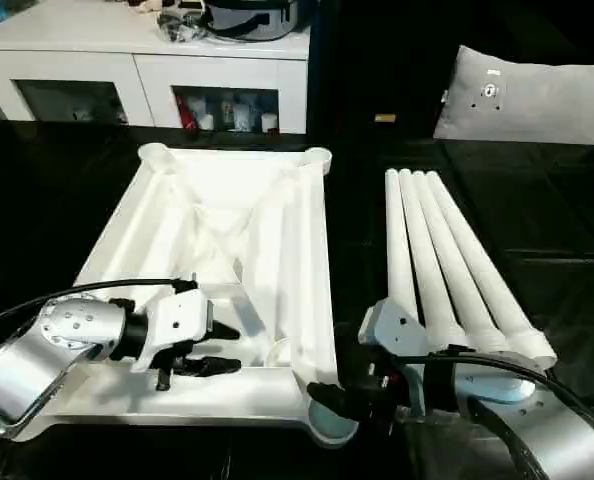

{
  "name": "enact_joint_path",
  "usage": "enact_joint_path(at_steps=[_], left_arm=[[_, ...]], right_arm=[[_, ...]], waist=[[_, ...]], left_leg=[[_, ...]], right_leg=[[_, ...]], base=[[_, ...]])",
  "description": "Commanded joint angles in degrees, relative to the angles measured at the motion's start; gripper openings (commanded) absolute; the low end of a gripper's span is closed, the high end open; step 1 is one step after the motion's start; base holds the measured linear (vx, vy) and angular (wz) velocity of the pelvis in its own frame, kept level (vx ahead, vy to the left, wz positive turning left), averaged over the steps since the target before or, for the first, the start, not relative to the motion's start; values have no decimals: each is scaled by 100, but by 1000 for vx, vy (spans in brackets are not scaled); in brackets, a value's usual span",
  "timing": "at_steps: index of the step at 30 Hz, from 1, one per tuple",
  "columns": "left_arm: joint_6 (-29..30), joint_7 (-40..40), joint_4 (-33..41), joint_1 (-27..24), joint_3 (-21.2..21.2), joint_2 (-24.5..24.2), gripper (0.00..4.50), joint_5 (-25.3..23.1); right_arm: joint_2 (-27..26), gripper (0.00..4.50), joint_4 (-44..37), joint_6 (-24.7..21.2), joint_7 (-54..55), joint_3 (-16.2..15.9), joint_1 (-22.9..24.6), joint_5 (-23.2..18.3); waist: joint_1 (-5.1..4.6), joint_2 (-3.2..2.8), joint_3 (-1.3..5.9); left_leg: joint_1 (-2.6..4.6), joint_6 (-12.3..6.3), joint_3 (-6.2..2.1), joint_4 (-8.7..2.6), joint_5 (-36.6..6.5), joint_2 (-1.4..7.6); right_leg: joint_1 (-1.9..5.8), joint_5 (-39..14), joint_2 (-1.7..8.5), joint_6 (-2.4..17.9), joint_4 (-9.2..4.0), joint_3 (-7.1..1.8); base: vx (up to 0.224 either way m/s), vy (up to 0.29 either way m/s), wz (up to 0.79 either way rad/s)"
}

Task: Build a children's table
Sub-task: Move table base

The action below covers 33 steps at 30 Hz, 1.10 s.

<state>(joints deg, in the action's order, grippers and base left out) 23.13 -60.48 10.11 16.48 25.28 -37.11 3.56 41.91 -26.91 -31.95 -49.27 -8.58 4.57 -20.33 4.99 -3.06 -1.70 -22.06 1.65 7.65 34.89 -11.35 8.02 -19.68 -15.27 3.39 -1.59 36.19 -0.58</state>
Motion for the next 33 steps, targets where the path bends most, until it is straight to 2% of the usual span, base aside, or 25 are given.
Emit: enact_joint_path(at_steps=[1, 5, 9, 11, 12, 13, 14, 16, 17, 18, 20, 21, 22, 26, 28, 30, 33], left_arm=[[51, -131, -167, -41, 219, -91, 182, -133], [139, -232, -11, -144, 137, -56, 164, 65], [89, -168, -17, -128, 48, 18, 139, 117], [120, -162, -17, -103, -29, 58, 132, 222], [120, -162, -17, -103, -29, 58, 106, 222], [128, -169, -8, -100, -40, 59, 99, 242], [122, -231, 32, -107, -23, 15, 97, 246], [140, -248, 68, -121, -20, 0, 97, 247], [198, -245, 103, -140, -26, 1, 97, 275], [437, -332, 242, -183, -28, -37, 109, 418], [536, -344, 313, -205, -47, -40, 132, 484], [544, -327, 327, -210, -62, -32, 132, 493], [478, -282, 335, -211, -65, -28, 137, 436], [443, -276, 330, -208, -48, -52, 174, 384], [287, -164, 213, -191, 10, -71, 195, 193], [52, 44, 14, -157, 95, -78, 195, -108], [48, 73, -37, -155, 129, -85, 195, -157]], right_arm=[[61, 450, -129, -45, 3, -25, 0, 11], [59, 450, -170, -39, 22, -17, 73, 16], [68, 450, -165, -19, 44, -7, 125, 49], [79, 450, -187, -25, 40, 5, 149, 37], [79, 450, -187, -25, 40, 5, 149, 37], [83, 450, -197, -27, 38, 10, 158, 33], [96, 450, -202, -33, 22, -4, 156, 35], [107, 450, -194, -38, 5, -24, 139, 45], [107, 450, -193, -34, 2, -26, 144, 48], [108, 450, -183, -19, -10, -34, 148, 57], [106, 450, -168, -12, -14, -42, 138, 69], [104, 450, -161, -11, -13, -45, 129, 74], [105, 450, -138, -5, -20, -64, 105, 92], [103, 450, -116, -4, -29, -96, 71, 109], [94, 450, -92, 5, -20, -129, 39, 123], [89, 450, -84, 12, -7, -160, 26, 152], [76, 450, -107, 0, 7, -171, 35, 158]], waist=[[-16, 20, 193], [-19, -18, 209], [-18, -18, 213], [-25, -5, 212], [-23, -8, 207], [-19, -12, 206], [-21, 9, 205], [-18, -1, 205], [-23, 22, 202], [-17, 35, 206], [-18, 30, 202], [-18, 30, 202], [-21, 60, 196], [-16, 49, 187], [-17, 49, 189], [-18, 53, 187], [-16, 46, 195]], left_leg=[[132, -107, -130, -497, -1267, 406], [131, -87, -136, -502, -1292, 409], [125, -96, -134, -505, -1270, 409], [131, -94, -134, -512, -1317, 414], [130, -90, -134, -514, -1341, 413], [135, -82, -133, -515, -1375, 413], [133, -84, -129, -517, -1371, 413], [133, -79, -131, -520, -1353, 415], [127, -86, -127, -520, -1348, 415], [124, -94, -125, -519, -1289, 414], [117, -131, -123, -515, -1202, 411], [117, -131, -123, -515, -1202, 411], [116, -148, -112, -516, -1224, 409], [119, -141, -115, -523, -1254, 412], [117, -152, -117, -523, -1238, 418], [117, -147, -113, -519, -1263, 414], [121, -125, -115, -521, -1237, 417]], right_leg=[[87, 38, 416, 1327, -445, -144], [82, -32, 418, 1296, -446, -143], [80, -19, 415, 1287, -451, -144], [72, -25, 408, 1288, -454, -139], [70, -66, 410, 1286, -455, -141], [66, -141, 416, 1277, -462, -145], [67, -160, 415, 1272, -467, -147], [62, -165, 415, 1253, -465, -147], [65, -159, 414, 1252, -468, -149], [71, -123, 420, 1251, -454, -148], [64, -112, 417, 1253, -457, -147], [64, -112, 417, 1253, -457, -147], [62, -145, 410, 1251, -471, -149], [58, -240, 413, 1229, -476, -154], [58, -211, 410, 1197, -481, -156], [57, -227, 413, 1172, -484, -161], [58, -194, 414, 1139, -483, -163]], base=[[0, 0, 0], [0, 0, 0], [0, 0, 0], [0, 0, 0], [0, 0, 0], [0, 0, 0], [0, 0, 0], [0, 0, 0], [0, 0, 0], [0, 0, 0], [0, 0, 0], [0, 0, 0], [0, 0, 0], [0, 0, 0], [0, 0, 0], [0, 0, 0], [0, 0, 0]])
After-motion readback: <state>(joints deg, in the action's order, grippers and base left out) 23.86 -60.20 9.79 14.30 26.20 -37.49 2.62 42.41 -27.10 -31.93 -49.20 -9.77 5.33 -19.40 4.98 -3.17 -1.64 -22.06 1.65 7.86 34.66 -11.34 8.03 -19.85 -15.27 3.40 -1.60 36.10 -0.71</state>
